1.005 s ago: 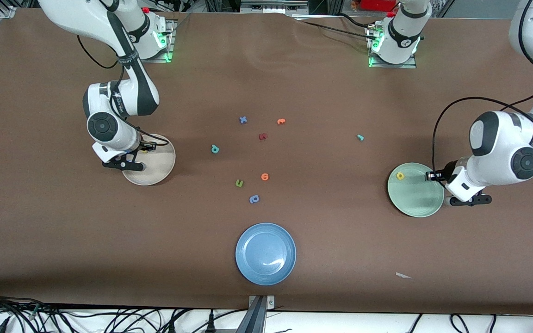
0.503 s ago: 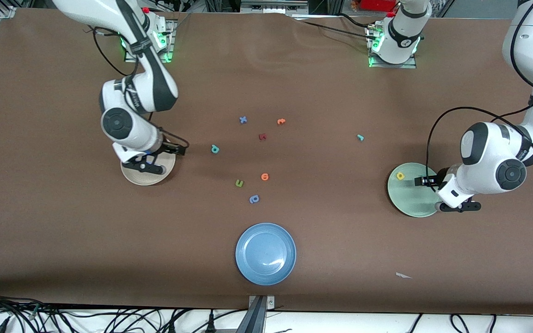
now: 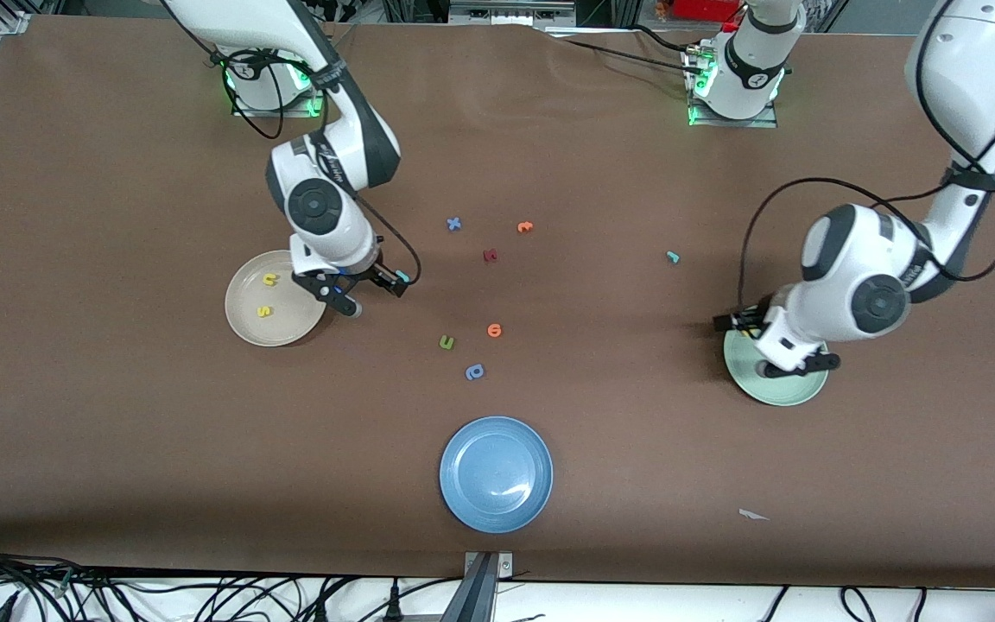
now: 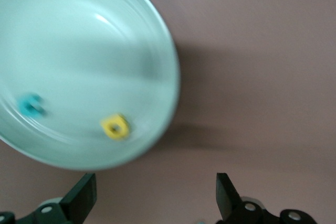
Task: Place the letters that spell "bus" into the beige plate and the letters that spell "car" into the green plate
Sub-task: 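Grasp the teal p with the right gripper, the teal j with the left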
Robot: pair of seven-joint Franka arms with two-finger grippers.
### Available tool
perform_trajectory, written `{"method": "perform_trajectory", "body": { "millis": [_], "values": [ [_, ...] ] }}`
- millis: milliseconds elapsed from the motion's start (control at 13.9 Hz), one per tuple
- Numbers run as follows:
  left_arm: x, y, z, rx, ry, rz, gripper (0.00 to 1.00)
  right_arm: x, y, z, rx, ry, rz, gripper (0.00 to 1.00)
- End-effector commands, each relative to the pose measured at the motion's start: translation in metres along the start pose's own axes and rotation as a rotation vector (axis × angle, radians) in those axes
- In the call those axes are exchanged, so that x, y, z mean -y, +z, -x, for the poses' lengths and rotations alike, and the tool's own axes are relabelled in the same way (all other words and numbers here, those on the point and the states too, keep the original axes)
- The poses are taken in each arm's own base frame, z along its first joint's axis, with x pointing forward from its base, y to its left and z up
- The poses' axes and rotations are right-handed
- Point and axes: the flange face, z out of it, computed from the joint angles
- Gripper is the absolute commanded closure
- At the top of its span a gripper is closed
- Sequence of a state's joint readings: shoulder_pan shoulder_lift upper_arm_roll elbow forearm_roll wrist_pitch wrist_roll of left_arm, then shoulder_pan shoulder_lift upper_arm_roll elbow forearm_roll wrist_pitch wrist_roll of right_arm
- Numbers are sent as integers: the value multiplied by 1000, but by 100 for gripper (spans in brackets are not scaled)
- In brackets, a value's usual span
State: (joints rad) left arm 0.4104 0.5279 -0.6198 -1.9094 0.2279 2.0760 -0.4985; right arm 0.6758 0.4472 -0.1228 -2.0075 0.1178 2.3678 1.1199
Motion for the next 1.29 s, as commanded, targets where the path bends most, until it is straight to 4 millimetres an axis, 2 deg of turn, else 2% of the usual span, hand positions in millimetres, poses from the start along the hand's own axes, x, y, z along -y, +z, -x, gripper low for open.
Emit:
{"method": "perform_trajectory", "body": {
  "millis": [0,215,359,574,718,862,934,1077,1221],
  "values": [
    [-22,11,47,1,-21,-63,0,8,10,8,-9,116,-12,28],
    [-27,44,78,-65,-26,-34,0,11,27,26,-10,143,10,34],
    [-35,66,97,-89,-25,0,1,12,35,28,-21,158,-8,35],
    [-34,91,116,-46,-4,-27,4,11,50,30,-28,160,-7,35],
    [-31,103,123,-21,1,-37,10,9,55,30,-28,163,-2,35],
    [-31,104,123,-29,-2,-27,10,8,57,32,-28,159,1,40],
    [-30,104,122,-29,-4,-25,10,8,57,32,-27,159,3,44],
    [-28,109,125,-32,-4,-14,13,8,57,31,-28,161,3,59],
    [-25,115,131,-70,0,24,13,8,56,31,-28,159,1,81]
  ]
}}
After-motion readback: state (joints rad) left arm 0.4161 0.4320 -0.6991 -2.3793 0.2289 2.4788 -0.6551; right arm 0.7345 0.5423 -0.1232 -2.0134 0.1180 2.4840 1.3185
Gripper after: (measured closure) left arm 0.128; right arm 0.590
